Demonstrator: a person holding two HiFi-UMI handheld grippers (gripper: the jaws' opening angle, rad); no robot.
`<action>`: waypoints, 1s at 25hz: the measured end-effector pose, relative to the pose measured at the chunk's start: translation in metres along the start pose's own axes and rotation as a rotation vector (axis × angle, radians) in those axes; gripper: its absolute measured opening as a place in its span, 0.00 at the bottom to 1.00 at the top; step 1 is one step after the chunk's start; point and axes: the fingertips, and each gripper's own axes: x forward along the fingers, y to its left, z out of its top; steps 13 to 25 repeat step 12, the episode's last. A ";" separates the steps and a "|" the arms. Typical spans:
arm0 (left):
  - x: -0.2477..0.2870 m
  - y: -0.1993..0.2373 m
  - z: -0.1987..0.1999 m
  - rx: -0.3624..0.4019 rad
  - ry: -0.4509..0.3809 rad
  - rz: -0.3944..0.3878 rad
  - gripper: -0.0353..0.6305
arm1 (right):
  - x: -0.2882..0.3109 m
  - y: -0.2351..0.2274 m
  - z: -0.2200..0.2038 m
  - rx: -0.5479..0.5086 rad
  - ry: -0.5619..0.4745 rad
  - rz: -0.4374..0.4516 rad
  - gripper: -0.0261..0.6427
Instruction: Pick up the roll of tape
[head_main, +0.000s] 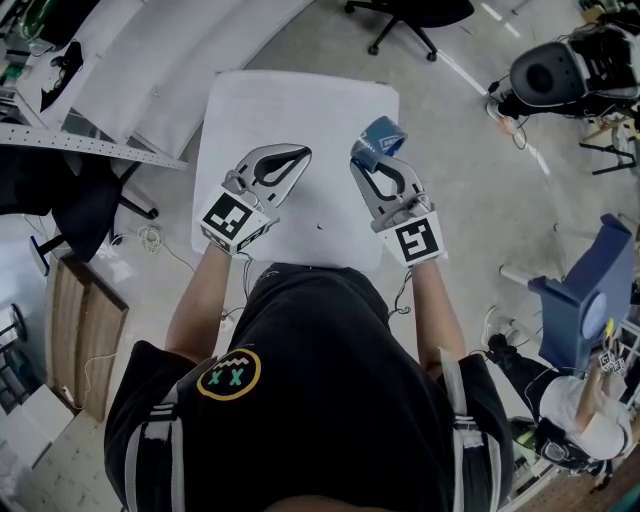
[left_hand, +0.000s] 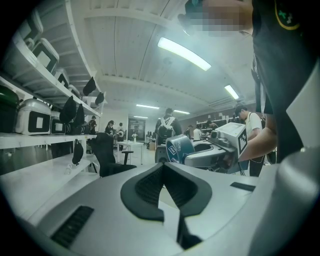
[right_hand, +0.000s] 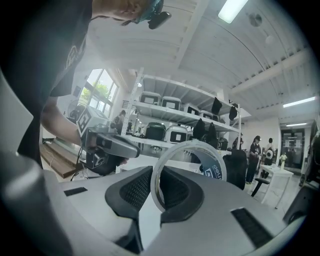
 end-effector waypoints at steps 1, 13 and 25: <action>0.000 0.001 0.000 0.000 -0.001 0.000 0.08 | 0.001 0.000 0.001 0.002 -0.001 -0.001 0.14; 0.000 0.004 0.001 0.003 -0.003 0.005 0.08 | 0.003 -0.002 -0.001 0.000 -0.001 0.003 0.14; 0.000 0.004 0.001 0.003 -0.003 0.005 0.08 | 0.003 -0.002 -0.001 0.000 -0.001 0.003 0.14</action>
